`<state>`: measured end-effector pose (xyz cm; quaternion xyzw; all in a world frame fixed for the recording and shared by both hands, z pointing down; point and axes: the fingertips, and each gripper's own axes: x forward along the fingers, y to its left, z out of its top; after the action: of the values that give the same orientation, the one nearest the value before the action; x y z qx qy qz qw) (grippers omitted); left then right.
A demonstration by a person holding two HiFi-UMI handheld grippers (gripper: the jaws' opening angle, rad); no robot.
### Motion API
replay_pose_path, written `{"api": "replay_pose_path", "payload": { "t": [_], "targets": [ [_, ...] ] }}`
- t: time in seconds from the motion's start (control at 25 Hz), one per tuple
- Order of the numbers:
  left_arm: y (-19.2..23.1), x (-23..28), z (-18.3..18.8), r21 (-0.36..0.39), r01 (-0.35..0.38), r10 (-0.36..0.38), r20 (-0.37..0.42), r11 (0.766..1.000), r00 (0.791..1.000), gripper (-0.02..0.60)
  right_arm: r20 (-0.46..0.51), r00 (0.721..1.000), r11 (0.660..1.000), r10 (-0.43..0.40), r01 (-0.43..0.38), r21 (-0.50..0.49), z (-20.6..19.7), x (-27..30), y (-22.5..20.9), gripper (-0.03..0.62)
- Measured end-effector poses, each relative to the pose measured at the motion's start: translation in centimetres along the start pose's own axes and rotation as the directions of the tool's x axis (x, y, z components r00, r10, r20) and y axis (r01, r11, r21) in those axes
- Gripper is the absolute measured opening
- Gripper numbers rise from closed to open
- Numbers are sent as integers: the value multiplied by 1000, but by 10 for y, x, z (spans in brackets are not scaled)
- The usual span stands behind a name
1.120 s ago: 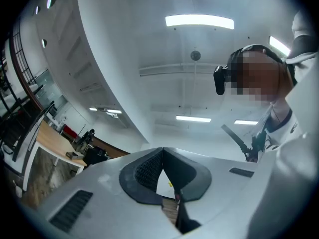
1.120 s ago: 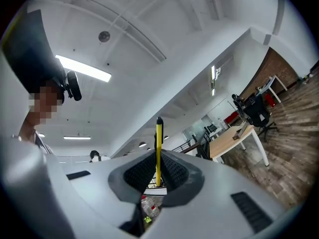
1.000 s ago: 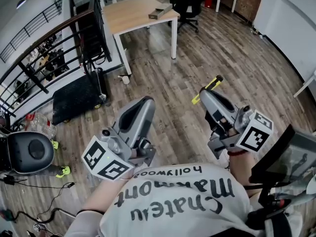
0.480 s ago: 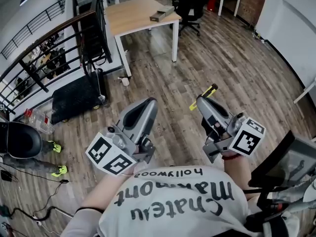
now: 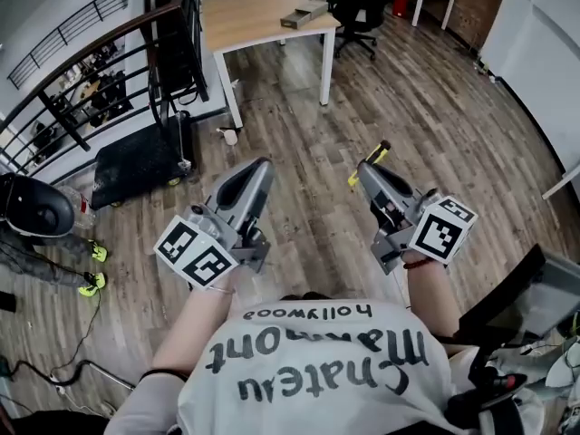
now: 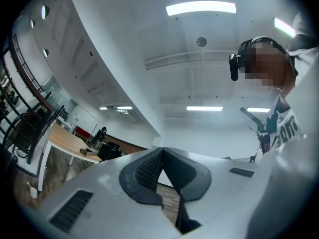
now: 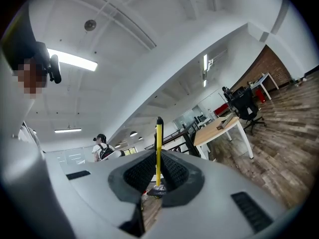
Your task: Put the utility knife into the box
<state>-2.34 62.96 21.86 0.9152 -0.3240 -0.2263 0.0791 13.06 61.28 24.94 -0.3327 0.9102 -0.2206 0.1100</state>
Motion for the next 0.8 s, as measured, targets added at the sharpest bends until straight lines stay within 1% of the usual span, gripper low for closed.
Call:
{"api": "replay_pose_path", "payload": {
  "t": [0.12, 0.24, 0.36, 0.48, 0.56, 0.68, 0.8],
  "targets": [
    [5, -2, -12, 8, -47, 48, -32, 999, 998, 6, -34, 999, 1000, -15, 15, 7, -10, 1, -13, 31],
    [10, -7, -15, 22, -74, 74, -16, 997, 997, 6, -53, 999, 1000, -9, 10, 23, -15, -1, -17, 32],
    [21, -16, -18, 26, -95, 96, -18, 995, 995, 6, -37, 999, 997, -1, 4, 81, -17, -5, -23, 32],
    [35, -29, -21, 17, -146, 146, -23, 989, 989, 6, -6, 1000, 991, 20, -19, 133, -15, -6, -28, 32],
    [39, -34, -22, 16, -163, 164, -18, 986, 986, 6, -6, 999, 991, 38, -37, 126, -16, -5, -27, 32],
    [40, -33, -29, 19, -173, 174, -24, 985, 984, 6, -37, 998, 995, 51, -47, 87, -21, -3, -28, 32],
    [38, -28, -32, 22, -177, 177, -21, 984, 984, 6, -53, 997, 996, 63, -59, 71, -22, -3, -27, 32]
  ]
}}
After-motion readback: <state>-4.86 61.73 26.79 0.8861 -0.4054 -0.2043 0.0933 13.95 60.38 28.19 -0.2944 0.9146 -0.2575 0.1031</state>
